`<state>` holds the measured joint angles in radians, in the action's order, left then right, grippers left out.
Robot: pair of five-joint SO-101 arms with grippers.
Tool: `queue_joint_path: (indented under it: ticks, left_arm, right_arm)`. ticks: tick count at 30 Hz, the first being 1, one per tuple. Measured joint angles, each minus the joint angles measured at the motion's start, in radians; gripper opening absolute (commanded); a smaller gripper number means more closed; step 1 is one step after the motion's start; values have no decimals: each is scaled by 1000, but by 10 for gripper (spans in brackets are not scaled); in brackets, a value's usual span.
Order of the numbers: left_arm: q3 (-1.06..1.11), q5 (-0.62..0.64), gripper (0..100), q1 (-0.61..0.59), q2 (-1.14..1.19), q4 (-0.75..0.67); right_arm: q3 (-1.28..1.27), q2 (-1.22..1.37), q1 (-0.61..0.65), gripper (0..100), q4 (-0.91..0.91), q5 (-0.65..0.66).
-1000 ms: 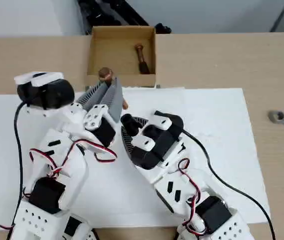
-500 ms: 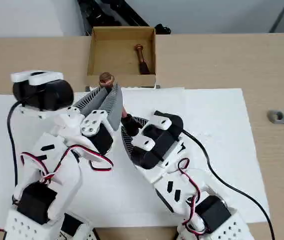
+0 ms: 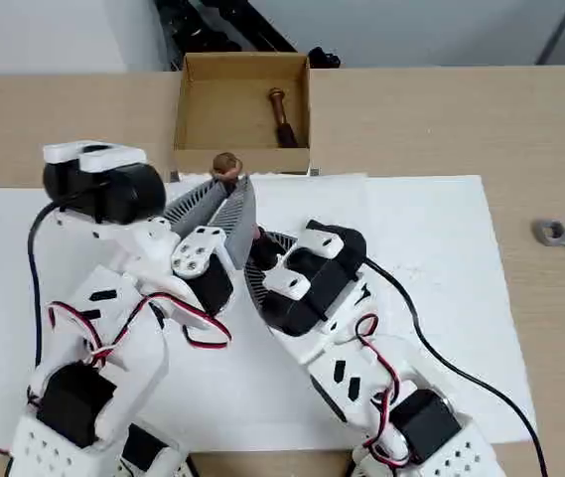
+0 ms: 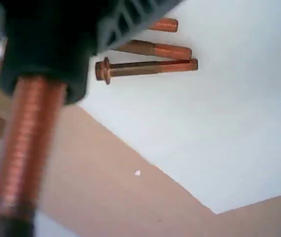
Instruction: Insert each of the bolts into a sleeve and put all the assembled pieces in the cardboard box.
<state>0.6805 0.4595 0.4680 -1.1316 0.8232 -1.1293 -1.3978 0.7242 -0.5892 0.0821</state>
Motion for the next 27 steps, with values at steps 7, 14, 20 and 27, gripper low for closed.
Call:
queue_joint_path:
  ticks: [7, 14, 20, 27]
  left_arm:
    - [9, 0, 6, 3, 0, 0]
    - [58, 8, 6, -21, 3, 0]
    - [66, 8, 46, -21, 2, 9]
    - [64, 52, 209, -29, 3, 110]
  right_arm:
    - [-2, 0, -2, 1, -8, 0]
    - [-2, 2, -2, 1, -8, 0]
    - [-2, 2, -2, 1, -8, 0]
    - [-2, 2, 3, 1, -8, 2]
